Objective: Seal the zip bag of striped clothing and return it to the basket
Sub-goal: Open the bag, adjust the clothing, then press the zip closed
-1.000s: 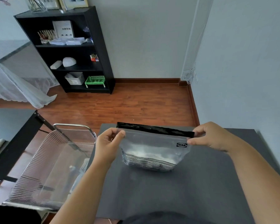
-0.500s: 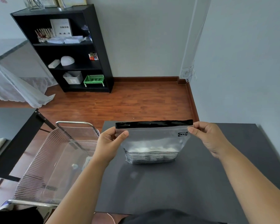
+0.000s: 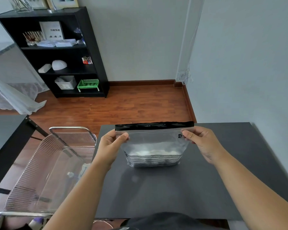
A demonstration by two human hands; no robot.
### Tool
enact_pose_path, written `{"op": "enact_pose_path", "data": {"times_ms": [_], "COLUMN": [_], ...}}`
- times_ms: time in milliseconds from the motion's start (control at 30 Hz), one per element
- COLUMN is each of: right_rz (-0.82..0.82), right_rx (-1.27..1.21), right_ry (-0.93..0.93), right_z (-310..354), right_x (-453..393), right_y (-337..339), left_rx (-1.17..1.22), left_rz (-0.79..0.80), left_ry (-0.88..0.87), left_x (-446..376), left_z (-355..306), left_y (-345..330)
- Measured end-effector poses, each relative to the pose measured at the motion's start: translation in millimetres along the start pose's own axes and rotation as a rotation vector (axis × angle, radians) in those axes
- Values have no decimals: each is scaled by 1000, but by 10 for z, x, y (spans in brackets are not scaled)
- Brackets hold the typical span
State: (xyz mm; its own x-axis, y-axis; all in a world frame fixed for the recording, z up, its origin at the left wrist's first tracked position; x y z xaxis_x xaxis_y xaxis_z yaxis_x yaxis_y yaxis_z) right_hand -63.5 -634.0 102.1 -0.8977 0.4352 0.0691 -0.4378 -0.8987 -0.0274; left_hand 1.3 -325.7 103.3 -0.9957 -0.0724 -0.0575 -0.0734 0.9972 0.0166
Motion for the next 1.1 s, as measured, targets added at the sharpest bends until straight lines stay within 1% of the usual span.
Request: {"op": "enact_pose_path", "data": {"times_ms": [133, 233, 333, 400, 467, 600, 700, 833, 933, 1033, 1100], "right_rz": [26, 40, 74, 94, 111, 117, 87, 131, 152, 140, 186], "right_rx": [-31, -55, -68, -66, -67, -63, 29, 150, 256, 268, 277], "right_ry": [12, 20, 44, 72, 91, 71, 60, 65, 102, 105, 96], "right_z": [69, 117, 163, 198, 213, 176, 149, 155, 163, 188, 215], "right_x": [24, 35, 54, 73, 91, 125, 127, 158, 171, 149, 161], "right_y": [-16, -42, -61, -77, -112, -190, -155, -172, -230, -214, -225], "left_rx": [-31, -170, -336, -390, -396, -364, -324, -390, -401, -429, -461], "left_rz": [145, 149, 168, 174, 176, 184, 203, 207, 233, 245, 284], "left_ry": [-16, -59, -147, -211, -236, -189, -128, -162, -174, -174, -148], "left_x": [-34, -103, -149, -170, -196, -196, -194, -221, -201, -208, -228], "left_z": [-117, -154, -209, -281, -340, -289, -208, -217, -255, -284, -288], "left_y": [-32, 2, 34, 55, 77, 112, 152, 182, 126, 123, 124]}}
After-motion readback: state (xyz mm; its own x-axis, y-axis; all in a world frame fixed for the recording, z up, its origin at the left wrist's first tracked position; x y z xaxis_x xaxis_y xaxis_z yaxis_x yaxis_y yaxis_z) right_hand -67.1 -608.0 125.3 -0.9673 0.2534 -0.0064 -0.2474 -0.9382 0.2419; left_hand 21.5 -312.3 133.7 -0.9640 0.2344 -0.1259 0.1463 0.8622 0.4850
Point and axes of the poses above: each hand's wrist, its own x-axis away from the middle knuckle, its own y-axis out of the back of the hand, z = x × y, the point moved 8 cm from there along -x, towards the middle knuckle, and after that the axes turned 13 degrees about -z, right-handed, at the moved point
